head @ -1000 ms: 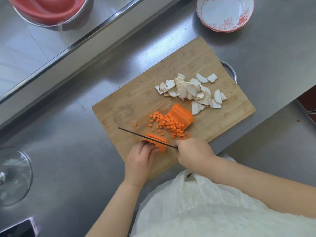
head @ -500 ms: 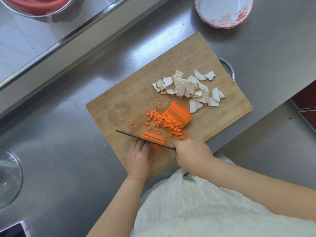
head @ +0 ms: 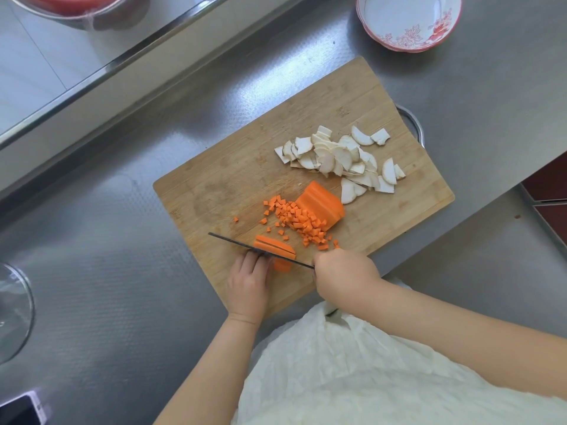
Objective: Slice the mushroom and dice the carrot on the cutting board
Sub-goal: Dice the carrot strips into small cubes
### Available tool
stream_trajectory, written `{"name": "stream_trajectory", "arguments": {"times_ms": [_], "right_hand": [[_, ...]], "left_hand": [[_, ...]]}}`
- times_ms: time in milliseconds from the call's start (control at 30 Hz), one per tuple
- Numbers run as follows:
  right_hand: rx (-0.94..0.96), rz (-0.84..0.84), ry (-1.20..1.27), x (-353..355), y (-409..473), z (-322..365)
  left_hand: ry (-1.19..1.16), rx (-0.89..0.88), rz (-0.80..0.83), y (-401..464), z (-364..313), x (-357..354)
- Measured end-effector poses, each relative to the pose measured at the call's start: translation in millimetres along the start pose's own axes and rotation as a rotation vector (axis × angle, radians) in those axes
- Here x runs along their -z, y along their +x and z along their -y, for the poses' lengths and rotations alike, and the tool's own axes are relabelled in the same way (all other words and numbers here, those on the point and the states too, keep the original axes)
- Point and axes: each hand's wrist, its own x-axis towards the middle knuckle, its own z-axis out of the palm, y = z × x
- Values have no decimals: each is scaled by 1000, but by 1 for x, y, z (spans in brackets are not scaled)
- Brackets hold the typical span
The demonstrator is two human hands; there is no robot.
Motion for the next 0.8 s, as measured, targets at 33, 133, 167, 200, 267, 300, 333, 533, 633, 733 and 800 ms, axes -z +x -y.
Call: {"name": "stream_trajectory", "arguments": {"times_ms": [33, 133, 167, 200, 267, 300, 333, 533, 633, 733, 800], "right_hand": [[-10, 17, -1, 1, 0, 2], [-33, 56, -10, 5, 0, 7], [-35, 64, -11, 6, 0, 8], [-37, 71, -9, 7, 0, 9], [-33, 92, -1, 6, 1, 12], [-36, 101, 4, 6, 0, 11], [-40, 107, 7, 6, 0, 10], [-32, 110, 15, 3, -3, 6], [-24, 110, 19, 2, -2, 5], [-21, 81, 10, 1, -2, 6], [-8, 71, -6, 1, -4, 8]], "left_hand": [[6, -1, 1, -1, 0, -1], [2, 9, 4, -2, 2, -2], [-6, 16, 4, -2, 3, -2], [-14, 22, 2, -3, 2, -2], [-16, 26, -7, -4, 2, -2], [-25, 22, -8, -3, 2, -2], [-38, 18, -4, -3, 1, -2], [-245, -64, -43, 6, -6, 32], [-219, -119, -44, 53, -34, 67], [142, -109, 625, 111, -56, 74], [344, -51, 1164, 136, -65, 62]]}}
